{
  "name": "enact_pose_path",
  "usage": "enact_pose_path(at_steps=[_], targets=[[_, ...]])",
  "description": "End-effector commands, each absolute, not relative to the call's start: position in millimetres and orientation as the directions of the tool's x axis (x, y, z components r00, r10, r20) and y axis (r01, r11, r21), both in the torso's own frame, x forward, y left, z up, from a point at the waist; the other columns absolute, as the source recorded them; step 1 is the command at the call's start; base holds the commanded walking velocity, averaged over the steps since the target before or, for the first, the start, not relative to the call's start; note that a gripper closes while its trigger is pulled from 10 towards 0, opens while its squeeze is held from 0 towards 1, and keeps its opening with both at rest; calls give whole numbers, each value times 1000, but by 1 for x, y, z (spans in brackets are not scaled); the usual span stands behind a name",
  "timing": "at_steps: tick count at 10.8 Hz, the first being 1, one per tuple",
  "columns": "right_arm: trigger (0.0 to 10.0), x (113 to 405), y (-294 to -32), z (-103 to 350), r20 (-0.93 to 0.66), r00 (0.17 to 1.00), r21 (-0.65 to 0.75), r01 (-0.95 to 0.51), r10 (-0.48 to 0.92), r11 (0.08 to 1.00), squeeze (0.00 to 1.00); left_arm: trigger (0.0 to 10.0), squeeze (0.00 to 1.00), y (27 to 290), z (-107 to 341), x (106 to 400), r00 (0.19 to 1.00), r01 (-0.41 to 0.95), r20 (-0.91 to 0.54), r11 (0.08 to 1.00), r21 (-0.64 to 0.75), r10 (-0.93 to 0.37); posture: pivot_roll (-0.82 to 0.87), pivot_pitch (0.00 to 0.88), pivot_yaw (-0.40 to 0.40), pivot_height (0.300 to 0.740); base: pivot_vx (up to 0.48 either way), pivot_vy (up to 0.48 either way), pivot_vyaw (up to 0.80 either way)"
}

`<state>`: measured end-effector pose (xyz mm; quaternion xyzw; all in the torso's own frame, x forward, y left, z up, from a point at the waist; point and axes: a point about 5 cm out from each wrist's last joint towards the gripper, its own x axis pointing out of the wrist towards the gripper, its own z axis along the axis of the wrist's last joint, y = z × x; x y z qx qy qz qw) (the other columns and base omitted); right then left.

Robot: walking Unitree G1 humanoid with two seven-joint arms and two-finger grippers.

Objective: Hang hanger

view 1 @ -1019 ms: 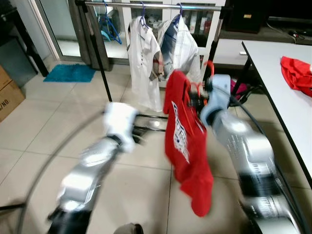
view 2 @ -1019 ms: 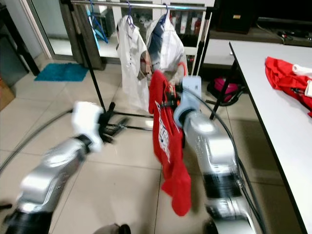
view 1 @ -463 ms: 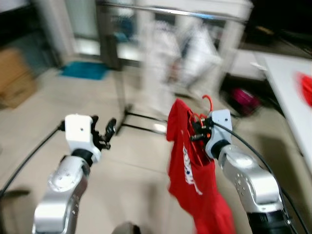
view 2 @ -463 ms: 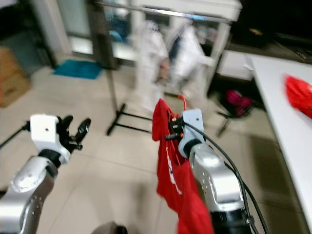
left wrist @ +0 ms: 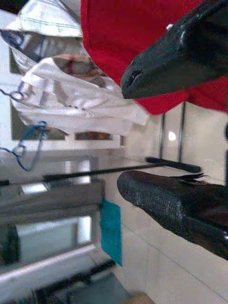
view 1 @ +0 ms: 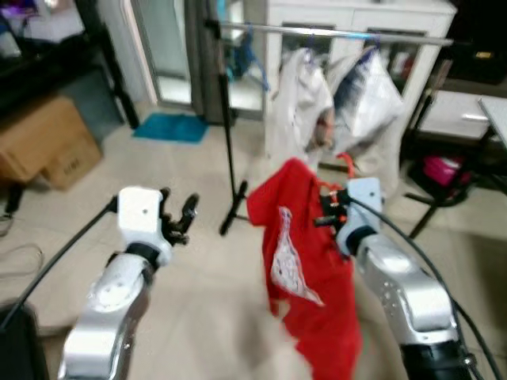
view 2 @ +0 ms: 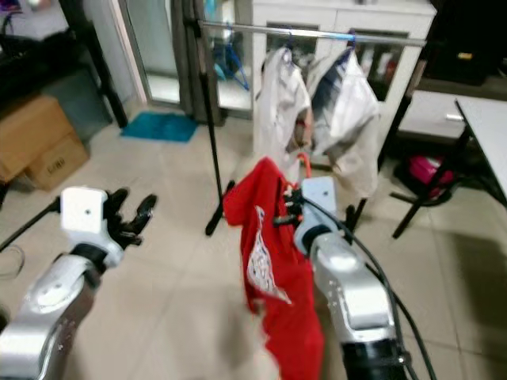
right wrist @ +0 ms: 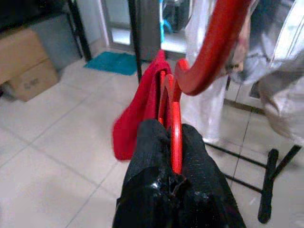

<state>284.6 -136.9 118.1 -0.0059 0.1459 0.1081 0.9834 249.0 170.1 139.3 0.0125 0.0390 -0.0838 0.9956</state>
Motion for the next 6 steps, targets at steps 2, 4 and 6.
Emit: enact_pose_path(at_steps=[2, 4, 6], targets=[[10000, 289, -132, 131, -216, 948, 14, -237, 234, 972, 0, 10000, 0, 170, 142, 252, 981, 180, -79, 983, 36, -177, -99, 0, 38, 740, 480, 0, 0], [10000, 288, -133, 132, -212, 950, 19, -232, 231, 972, 0, 10000, 0, 169, 142, 251, 980, 186, -79, 982, 34, -183, -103, 0, 36, 740, 480, 0, 0], [10000, 287, -138, 129, -231, 947, 22, -224, 223, 974, 0, 10000, 0, 164, 139, 251, 972, 219, -91, 975, 32, -216, -106, 0, 41, 740, 480, 0, -400]])
